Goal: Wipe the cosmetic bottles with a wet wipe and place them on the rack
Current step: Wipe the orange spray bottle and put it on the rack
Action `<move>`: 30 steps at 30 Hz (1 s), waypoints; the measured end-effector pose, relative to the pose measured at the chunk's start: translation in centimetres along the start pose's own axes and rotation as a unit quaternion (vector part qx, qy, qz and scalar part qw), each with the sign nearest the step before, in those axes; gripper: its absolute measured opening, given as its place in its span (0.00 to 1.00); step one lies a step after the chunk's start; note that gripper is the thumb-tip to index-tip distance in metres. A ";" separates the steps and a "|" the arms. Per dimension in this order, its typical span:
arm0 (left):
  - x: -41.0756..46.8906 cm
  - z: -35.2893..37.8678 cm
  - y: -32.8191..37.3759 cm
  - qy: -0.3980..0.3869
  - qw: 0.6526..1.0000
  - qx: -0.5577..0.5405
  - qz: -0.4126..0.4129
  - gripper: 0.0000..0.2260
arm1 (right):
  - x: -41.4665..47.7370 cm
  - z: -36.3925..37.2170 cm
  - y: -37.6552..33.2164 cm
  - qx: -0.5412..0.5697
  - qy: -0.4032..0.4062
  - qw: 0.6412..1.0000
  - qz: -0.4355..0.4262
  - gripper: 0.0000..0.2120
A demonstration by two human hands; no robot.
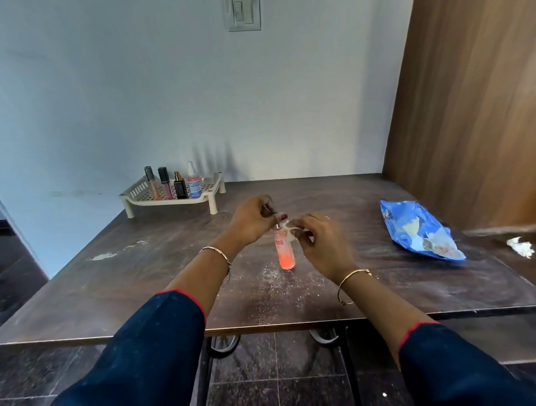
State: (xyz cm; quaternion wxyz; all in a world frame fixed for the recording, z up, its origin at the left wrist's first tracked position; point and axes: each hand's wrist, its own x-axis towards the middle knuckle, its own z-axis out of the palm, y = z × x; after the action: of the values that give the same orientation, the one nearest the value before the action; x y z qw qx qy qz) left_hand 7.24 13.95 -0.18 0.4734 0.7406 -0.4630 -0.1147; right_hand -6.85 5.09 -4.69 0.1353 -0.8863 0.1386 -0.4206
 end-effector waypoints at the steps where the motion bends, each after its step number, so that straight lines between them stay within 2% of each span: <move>1: 0.1 0.1 0.0 -0.003 1.000 -0.017 -0.006 0.08 | 0.0 0.1 -0.1 -0.026 0.002 0.999 -0.042 0.08; 6: 1.0 0.4 0.2 -0.032 0.997 -0.066 -0.019 0.08 | -0.4 0.3 0.3 -0.168 -0.059 0.966 -0.186 0.15; 8: 1.3 0.2 0.3 -0.052 0.996 -0.072 -0.025 0.08 | -0.8 0.1 0.6 -0.212 -0.075 0.943 -0.245 0.13; 11: 1.9 -0.3 0.3 -0.088 0.993 -0.067 -0.029 0.09 | -2.0 0.0 1.3 -0.291 -0.148 0.874 -0.360 0.07; 13: 2.1 -0.5 0.3 -0.101 0.992 -0.066 -0.030 0.09 | -2.1 -0.3 1.6 -0.314 -0.187 0.831 -0.419 0.10; 15: 2.2 -0.4 0.3 -0.110 0.992 -0.064 -0.026 0.09 | -1.2 -0.5 1.5 -0.321 -0.204 0.805 -0.455 0.11; 17: 2.3 -0.3 0.4 -0.110 0.992 -0.051 -0.024 0.09 | 0.5 -0.9 1.1 -0.315 -0.172 0.817 -0.452 0.10; 21: 2.4 -0.4 0.5 -0.099 0.994 -0.033 -0.017 0.10 | 2.3 -1.3 0.2 -0.313 -0.099 0.869 -0.370 0.08; 23: 2.3 -0.3 0.5 -0.110 0.993 -0.043 -0.013 0.09 | 1.7 -0.8 0.2 -0.316 -0.082 0.877 -0.353 0.10; 25: 2.3 -0.3 0.6 -0.117 0.993 -0.034 -0.003 0.09 | 0.8 -0.5 0.5 -0.327 -0.076 0.868 -0.366 0.12; 30: 2.6 0.1 1.1 -0.131 0.991 0.003 0.003 0.10 | -0.3 -1.0 1.2 -0.322 -0.150 0.802 -0.480 0.07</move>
State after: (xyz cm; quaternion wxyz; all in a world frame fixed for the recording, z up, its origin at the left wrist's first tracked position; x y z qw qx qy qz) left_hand 7.97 11.68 1.41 0.4070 0.7192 -0.5235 -0.2077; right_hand -8.03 3.99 -4.71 -0.3576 -0.8844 -0.1989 -0.2245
